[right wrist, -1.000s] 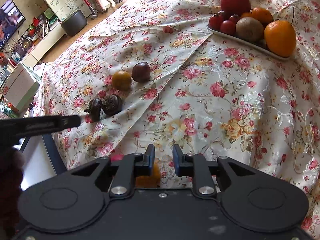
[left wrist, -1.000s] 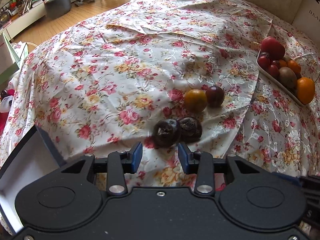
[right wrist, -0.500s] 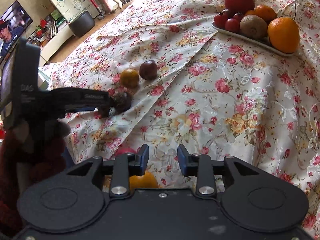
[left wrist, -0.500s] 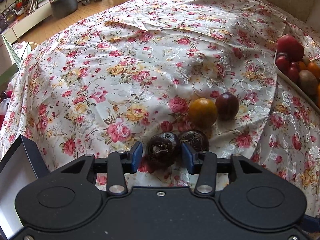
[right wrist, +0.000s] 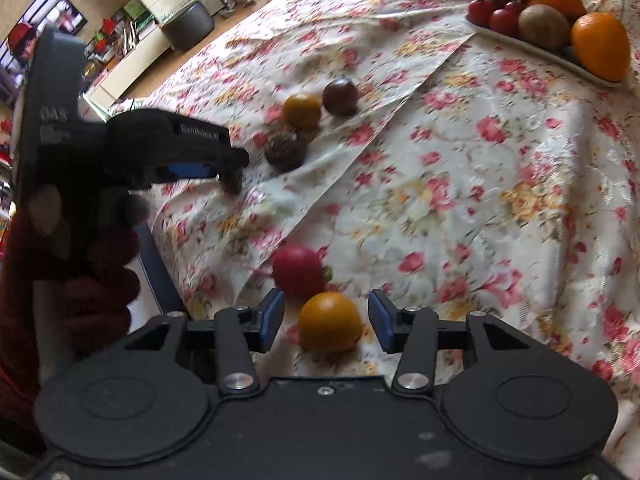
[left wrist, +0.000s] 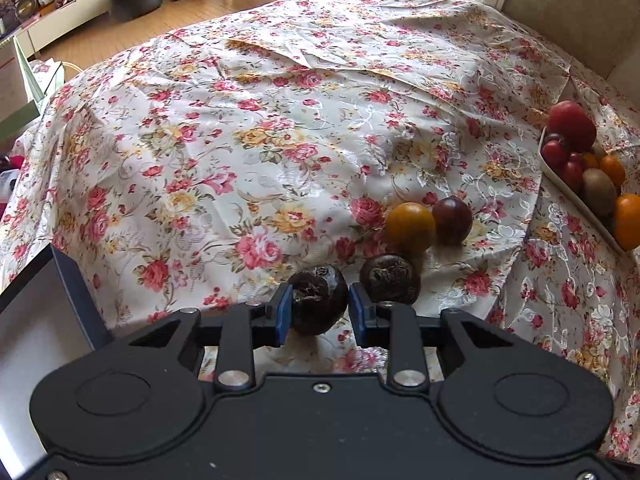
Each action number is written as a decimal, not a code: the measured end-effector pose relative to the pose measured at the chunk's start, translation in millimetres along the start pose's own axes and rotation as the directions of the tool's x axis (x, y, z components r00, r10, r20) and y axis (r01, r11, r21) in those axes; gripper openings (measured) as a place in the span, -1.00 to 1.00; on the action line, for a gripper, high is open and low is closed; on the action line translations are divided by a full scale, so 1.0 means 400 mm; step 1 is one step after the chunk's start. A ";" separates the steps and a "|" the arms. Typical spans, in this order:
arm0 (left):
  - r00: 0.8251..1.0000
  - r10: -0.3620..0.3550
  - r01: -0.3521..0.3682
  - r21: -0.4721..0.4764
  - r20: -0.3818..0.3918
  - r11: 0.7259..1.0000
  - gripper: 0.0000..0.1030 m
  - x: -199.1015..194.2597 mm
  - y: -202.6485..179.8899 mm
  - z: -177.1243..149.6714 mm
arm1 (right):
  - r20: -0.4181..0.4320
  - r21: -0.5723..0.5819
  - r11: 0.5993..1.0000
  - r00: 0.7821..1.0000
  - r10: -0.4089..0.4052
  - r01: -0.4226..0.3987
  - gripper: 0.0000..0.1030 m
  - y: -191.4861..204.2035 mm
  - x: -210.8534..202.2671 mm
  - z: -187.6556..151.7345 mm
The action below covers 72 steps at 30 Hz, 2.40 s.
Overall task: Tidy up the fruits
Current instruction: 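Close the left tool on the dark purple fruit while the right tool grasps the orange tomato, then carry both fruits over the white box and open both tools to drop them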
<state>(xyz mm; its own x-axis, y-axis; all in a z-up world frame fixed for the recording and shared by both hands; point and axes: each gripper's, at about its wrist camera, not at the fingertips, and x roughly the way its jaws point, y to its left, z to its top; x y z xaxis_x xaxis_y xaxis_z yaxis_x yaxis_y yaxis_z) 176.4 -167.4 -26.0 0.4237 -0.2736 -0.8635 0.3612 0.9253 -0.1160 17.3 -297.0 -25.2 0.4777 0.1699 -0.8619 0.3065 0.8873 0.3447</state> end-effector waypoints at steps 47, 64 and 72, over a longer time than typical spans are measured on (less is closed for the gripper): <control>0.938 0.316 -0.346 -0.353 -0.141 0.869 -0.24 -0.279 0.498 -0.237 | -0.089 -0.237 0.971 0.996 -0.007 -0.014 -0.21 0.587 0.096 -0.008; 0.941 0.232 -0.318 -0.411 -0.246 0.854 -0.22 -0.248 0.530 -0.250 | -0.172 -0.248 0.969 0.983 -0.064 0.020 -0.19 0.616 0.215 -0.051; 0.927 0.297 -0.365 -0.372 -0.228 0.853 -0.14 -0.256 0.519 -0.245 | -0.151 -0.255 0.967 0.987 -0.046 0.006 -0.19 0.618 0.188 -0.047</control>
<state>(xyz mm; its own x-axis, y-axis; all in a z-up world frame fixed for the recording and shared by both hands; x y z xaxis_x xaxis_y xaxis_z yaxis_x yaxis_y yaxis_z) 126.4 78.5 -9.6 0.3108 0.0814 -0.9470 -0.1558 0.9872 0.0337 113.7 -56.8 -11.5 0.3335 0.1916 -0.9231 0.0893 0.9683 0.2332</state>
